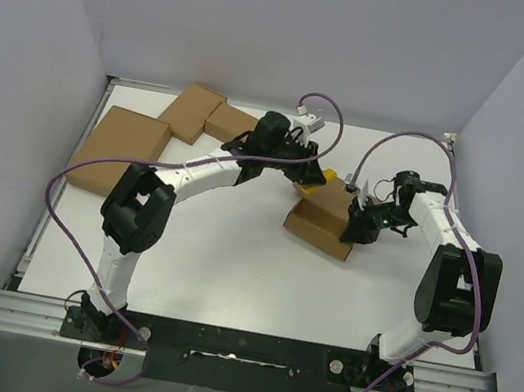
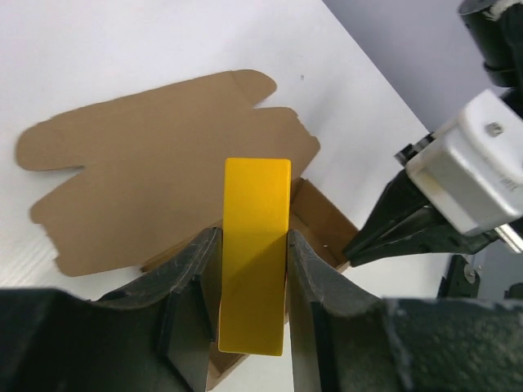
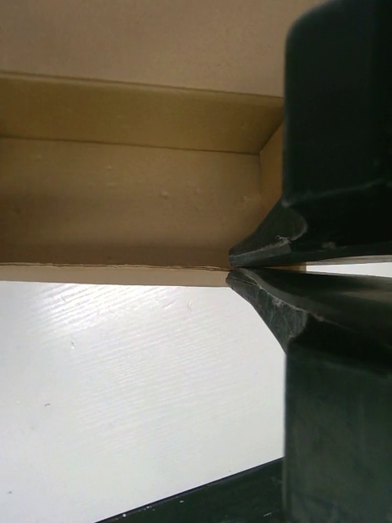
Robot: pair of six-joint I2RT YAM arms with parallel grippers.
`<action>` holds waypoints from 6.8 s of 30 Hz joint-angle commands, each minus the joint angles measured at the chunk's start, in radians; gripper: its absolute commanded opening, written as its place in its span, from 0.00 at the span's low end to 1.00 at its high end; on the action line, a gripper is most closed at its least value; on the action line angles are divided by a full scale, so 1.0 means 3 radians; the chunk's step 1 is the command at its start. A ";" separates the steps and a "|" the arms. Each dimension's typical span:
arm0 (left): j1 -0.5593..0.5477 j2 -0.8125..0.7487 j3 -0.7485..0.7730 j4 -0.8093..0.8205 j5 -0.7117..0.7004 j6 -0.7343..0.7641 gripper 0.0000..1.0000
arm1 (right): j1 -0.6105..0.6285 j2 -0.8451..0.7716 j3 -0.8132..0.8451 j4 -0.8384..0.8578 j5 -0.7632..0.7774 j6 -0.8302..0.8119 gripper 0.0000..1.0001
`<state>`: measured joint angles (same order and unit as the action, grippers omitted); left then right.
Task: Fold the paper box
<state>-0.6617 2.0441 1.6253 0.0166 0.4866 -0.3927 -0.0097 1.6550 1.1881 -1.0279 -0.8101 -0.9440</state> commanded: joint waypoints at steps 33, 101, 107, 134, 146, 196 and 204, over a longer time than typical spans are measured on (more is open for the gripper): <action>-0.0299 0.0518 -0.0097 -0.0064 0.0394 0.0618 0.03 | 0.0291 -0.0117 -0.0064 -0.0133 0.0112 -0.0323 0.09; 0.0569 0.0604 -0.0133 0.1085 0.0510 -0.0862 0.52 | 0.0336 -0.0056 -0.0068 -0.0102 0.0138 -0.0301 0.19; 0.0574 0.0860 0.0156 0.0818 0.0496 -0.0758 0.53 | 0.0343 -0.0062 -0.0064 -0.0102 0.0139 -0.0299 0.19; 0.0574 0.1097 0.0101 0.0819 0.0827 -0.0889 0.35 | 0.0329 -0.0107 -0.0054 -0.0096 0.0111 -0.0273 0.20; 0.0586 0.0994 -0.0225 0.1409 0.0955 -0.1153 0.08 | 0.0224 -0.0159 -0.0021 -0.0164 -0.0086 -0.0321 0.21; 0.0590 -0.0626 -0.3642 0.4991 -0.0094 -0.1156 0.00 | -0.0808 0.0346 -0.0081 0.0943 -0.1377 0.1421 0.52; 0.0581 -0.0617 -0.3638 0.4991 -0.0086 -0.1166 0.00 | -0.0709 0.0496 -0.0017 0.0814 -0.1370 0.1320 0.45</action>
<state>-0.4843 1.9259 0.5316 1.3998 0.4667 -0.7467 -0.2401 1.7897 1.1362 -0.7540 -1.1893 -0.5137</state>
